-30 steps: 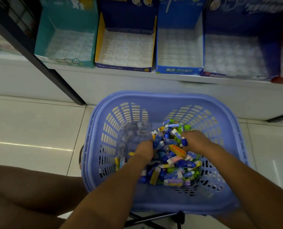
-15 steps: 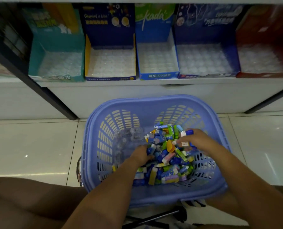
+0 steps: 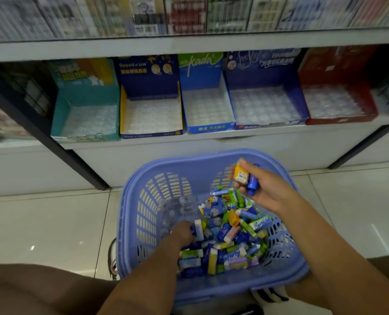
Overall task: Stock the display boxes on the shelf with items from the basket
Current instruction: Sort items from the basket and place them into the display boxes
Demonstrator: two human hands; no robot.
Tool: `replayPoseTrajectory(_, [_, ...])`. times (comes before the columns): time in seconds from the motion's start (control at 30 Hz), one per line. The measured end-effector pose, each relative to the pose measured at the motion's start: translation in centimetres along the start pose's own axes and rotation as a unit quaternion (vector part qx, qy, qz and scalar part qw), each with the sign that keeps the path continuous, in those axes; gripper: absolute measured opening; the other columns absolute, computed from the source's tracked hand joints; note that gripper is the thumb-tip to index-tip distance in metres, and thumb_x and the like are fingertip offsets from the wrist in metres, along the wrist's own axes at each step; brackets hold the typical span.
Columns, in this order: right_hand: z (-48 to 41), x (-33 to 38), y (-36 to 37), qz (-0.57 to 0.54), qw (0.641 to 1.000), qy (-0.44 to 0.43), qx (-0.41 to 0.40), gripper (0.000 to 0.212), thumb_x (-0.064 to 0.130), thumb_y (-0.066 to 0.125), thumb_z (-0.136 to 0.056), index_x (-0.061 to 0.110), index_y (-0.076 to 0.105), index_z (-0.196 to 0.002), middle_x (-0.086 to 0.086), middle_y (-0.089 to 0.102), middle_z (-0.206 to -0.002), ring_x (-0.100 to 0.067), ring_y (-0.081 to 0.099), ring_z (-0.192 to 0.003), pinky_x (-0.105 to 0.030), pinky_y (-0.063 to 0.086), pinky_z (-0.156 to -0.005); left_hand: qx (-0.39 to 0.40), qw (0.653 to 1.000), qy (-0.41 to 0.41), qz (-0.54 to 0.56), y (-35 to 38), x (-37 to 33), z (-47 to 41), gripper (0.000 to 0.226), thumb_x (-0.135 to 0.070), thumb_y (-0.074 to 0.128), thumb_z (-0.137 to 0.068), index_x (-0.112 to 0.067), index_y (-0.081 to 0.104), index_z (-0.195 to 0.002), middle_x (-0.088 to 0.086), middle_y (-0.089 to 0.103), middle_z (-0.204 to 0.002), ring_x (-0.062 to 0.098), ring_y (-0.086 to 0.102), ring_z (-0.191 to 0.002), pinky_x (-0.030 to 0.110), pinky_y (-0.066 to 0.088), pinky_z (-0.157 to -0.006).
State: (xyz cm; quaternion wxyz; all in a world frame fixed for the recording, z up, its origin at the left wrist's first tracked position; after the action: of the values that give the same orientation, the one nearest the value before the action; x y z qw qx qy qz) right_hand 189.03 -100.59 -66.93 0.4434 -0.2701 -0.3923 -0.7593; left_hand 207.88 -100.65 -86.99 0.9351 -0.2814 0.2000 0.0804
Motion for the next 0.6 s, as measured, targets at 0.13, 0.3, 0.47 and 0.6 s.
replayPoseTrajectory(0.13, [0.5,0.6,0.0,0.041,0.999,-0.01,-0.001,0.031,0.034,0.062,-0.082,0.008,0.068,-0.097,-0.008,0.074,-0.085,-0.013,0.068,-0.06,-0.018,0.051,-0.047,-0.066,0.995,-0.002,0.07,-2.1,-0.8,0.9,0.012,-0.015,0.056,-0.094,-0.009,0.056,-0.084,0.021,0.058,-0.093,0.03,0.058,-0.087,0.042,0.047,-0.087])
replayPoseTrajectory(0.3, [0.6,1.8,0.4,0.055,0.997,-0.051,-0.013,0.032,0.043,0.064,-0.073,0.016,0.075,-0.087,-0.005,0.072,-0.087,-0.01,0.067,-0.065,-0.019,0.052,-0.052,-0.062,0.969,0.019,0.238,-6.5,-4.8,2.2,0.013,-0.008,0.051,-0.094,0.002,0.057,-0.089,0.01,0.054,-0.06,0.025,0.048,-0.06,0.038,0.051,-0.063])
replayPoseTrajectory(0.47, [1.0,4.5,1.4,0.14,0.982,-0.127,-0.03,0.038,0.05,0.066,-0.069,0.022,0.077,-0.091,-0.001,0.058,-0.07,-0.006,0.044,-0.054,-0.018,0.039,-0.049,0.027,0.844,0.219,0.489,-12.1,-15.3,8.8,0.029,-0.039,0.064,-0.087,-0.011,0.064,-0.083,-0.001,0.056,-0.06,0.011,0.05,-0.05,0.023,0.046,-0.052])
replayPoseTrajectory(0.6, [1.9,6.8,2.3,0.174,0.97,-0.171,-0.018,0.041,0.051,0.068,-0.068,0.021,0.076,-0.095,0.0,0.066,-0.074,-0.006,0.047,-0.055,-0.018,0.038,-0.051,-0.091,0.879,0.299,0.36,-14.8,-19.3,13.3,0.024,-0.037,0.071,-0.08,-0.015,0.068,-0.076,-0.005,0.06,-0.053,0.008,0.044,-0.044,0.018,0.041,-0.047])
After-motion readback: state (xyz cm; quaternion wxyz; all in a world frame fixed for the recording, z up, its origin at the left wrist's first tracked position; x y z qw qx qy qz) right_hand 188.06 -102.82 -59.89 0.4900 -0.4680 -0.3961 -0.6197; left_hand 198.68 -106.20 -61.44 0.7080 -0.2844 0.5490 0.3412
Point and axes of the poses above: each hand's wrist, its own z-axis away from the middle knuckle, its own y-axis out of the palm, x = y × z, the point moved 9 cm from there along -z, towards the middle knuckle
